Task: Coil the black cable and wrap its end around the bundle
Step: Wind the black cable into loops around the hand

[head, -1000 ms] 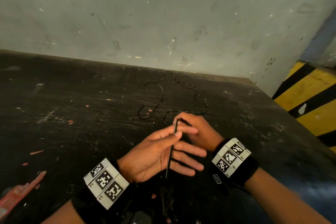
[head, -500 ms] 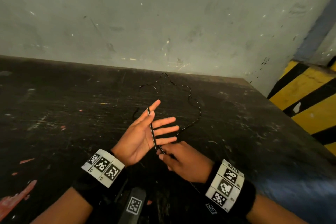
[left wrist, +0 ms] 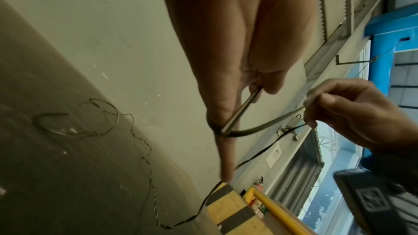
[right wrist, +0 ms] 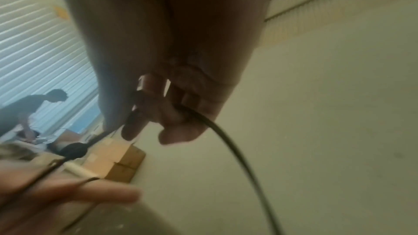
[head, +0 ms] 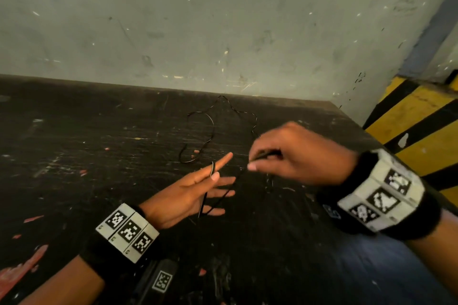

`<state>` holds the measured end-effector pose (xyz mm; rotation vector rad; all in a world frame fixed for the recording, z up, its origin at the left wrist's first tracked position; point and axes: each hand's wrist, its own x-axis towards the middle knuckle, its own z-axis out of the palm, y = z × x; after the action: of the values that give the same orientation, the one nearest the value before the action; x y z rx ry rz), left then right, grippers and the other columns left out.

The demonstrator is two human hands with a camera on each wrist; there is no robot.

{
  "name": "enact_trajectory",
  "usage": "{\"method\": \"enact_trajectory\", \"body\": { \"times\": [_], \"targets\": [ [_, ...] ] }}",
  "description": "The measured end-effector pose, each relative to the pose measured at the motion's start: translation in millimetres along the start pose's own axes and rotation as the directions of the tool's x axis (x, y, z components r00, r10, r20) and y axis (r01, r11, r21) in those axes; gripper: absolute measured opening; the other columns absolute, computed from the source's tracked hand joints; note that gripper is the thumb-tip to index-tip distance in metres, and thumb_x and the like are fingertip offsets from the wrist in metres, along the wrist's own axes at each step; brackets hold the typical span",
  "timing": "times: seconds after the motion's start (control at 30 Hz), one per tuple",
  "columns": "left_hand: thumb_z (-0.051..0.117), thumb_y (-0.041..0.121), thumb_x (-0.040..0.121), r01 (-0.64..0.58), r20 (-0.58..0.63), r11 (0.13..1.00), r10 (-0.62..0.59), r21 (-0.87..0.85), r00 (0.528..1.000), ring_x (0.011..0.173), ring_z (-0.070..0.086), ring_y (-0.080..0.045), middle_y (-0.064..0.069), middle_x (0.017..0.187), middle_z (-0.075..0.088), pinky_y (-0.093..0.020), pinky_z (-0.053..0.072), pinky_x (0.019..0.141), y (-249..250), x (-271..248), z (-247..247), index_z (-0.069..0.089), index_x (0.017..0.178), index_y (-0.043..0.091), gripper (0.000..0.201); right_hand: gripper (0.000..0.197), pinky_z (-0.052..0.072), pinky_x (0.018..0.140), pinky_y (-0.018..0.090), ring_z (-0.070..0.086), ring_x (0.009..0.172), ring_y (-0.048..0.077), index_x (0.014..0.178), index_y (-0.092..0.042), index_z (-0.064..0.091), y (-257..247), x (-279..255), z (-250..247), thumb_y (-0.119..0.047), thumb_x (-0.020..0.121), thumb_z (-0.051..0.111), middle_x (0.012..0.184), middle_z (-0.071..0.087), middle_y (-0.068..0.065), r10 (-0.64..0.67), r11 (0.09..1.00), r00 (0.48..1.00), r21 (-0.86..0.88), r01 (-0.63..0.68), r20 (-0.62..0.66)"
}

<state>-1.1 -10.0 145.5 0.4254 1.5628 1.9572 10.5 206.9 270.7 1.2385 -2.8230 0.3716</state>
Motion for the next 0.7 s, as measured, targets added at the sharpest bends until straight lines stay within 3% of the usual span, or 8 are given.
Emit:
{"method": "enact_trajectory", "body": {
  "times": [0.1,0.17,0.27,0.4,0.5,0.57,0.63,0.7],
  "targets": [
    [0.06,0.045,0.084,0.01,0.158,0.996,0.004,-0.084,0.987,0.127,0.052,-0.029,-0.011,0.139,0.054,-0.06,0.042,0.099,-3.7,-5.2,8.7,0.044,0.133,0.049,0.052,0.025,0.047,0.053,0.03,0.059,0.06,0.014,0.088,-0.018,0.07,5.3,10.3,-23.7,-0.039,0.082,0.057,0.074,0.068,0.001,-0.027,0.999,0.997,0.025,0.029,-0.076],
    [0.061,0.046,0.082,0.003,0.226,0.998,0.011,-0.061,0.974,0.129,0.05,-0.03,-0.01,0.141,0.052,-0.061,0.041,0.099,-3.6,-7.8,15.5,0.04,0.136,0.046,0.058,0.024,0.043,0.049,0.026,0.057,0.054,0.013,0.084,-0.015,0.071,9.5,18.4,-32.1,-0.037,0.08,0.062,0.069,0.068,0.004,-0.037,0.998,0.992,0.038,0.042,-0.124],
    [0.054,0.043,0.084,0.0,0.242,1.0,-0.002,0.008,0.97,0.127,0.052,-0.028,-0.007,0.143,0.05,-0.061,0.045,0.096,3.2,-8.3,22.3,0.037,0.137,0.046,0.055,0.025,0.035,0.046,0.014,0.049,0.048,0.008,0.08,-0.01,0.07,7.7,28.5,-36.5,-0.034,0.08,0.065,0.061,0.064,0.003,-0.065,0.996,0.982,0.041,0.073,-0.176],
    [0.046,0.037,0.088,0.014,0.235,0.998,-0.028,0.059,0.972,0.123,0.056,-0.029,-0.006,0.143,0.049,-0.058,0.05,0.089,12.7,-8.9,23.3,0.035,0.133,0.05,0.049,0.019,0.031,0.045,0.012,0.045,0.044,0.005,0.078,-0.008,0.07,5.7,35.8,-33.6,-0.026,0.081,0.069,0.051,0.05,-0.013,-0.084,0.992,0.975,0.077,0.102,-0.207],
    [0.039,0.031,0.092,-0.016,0.273,0.999,0.007,0.029,0.962,0.119,0.058,-0.034,-0.006,0.142,0.051,-0.054,0.055,0.083,17.0,-12.8,27.6,0.031,0.137,0.048,0.049,0.02,0.031,0.046,0.011,0.046,0.044,0.005,0.076,-0.009,0.069,23.0,42.0,-20.6,-0.028,0.081,0.068,0.047,0.049,-0.014,-0.02,0.992,0.977,0.121,0.047,-0.214],
    [0.036,0.03,0.093,-0.059,0.298,0.997,0.072,-0.054,0.952,0.117,0.059,-0.037,-0.004,0.141,0.053,-0.048,0.059,0.077,23.4,-15.5,31.7,0.03,0.138,0.048,0.049,0.027,0.034,0.048,0.016,0.046,0.046,0.004,0.073,-0.007,0.067,38.8,43.6,-1.7,-0.032,0.082,0.066,0.052,0.057,-0.007,0.048,0.982,0.973,0.188,-0.004,-0.226],
    [0.033,0.031,0.094,-0.105,0.307,0.98,0.155,-0.172,0.939,0.116,0.058,-0.04,-0.006,0.142,0.052,-0.045,0.06,0.073,33.2,-15.5,33.8,0.031,0.139,0.048,0.048,0.035,0.04,0.051,0.028,0.049,0.051,0.016,0.072,-0.006,0.065,47.9,40.9,24.4,-0.038,0.085,0.061,0.059,0.062,0.009,0.104,0.974,0.961,0.22,-0.046,-0.258],
    [0.031,0.033,0.094,-0.166,0.25,0.944,0.241,-0.286,0.938,0.113,0.061,-0.04,-0.006,0.142,0.052,-0.044,0.061,0.07,44.0,-10.7,31.9,0.031,0.139,0.048,0.047,0.027,0.045,0.056,0.032,0.053,0.054,0.011,0.067,-0.019,0.061,50.6,37.2,53.7,-0.032,0.09,0.052,0.06,0.063,0.0,0.139,0.951,0.947,0.306,-0.047,-0.288]
  ]
}}
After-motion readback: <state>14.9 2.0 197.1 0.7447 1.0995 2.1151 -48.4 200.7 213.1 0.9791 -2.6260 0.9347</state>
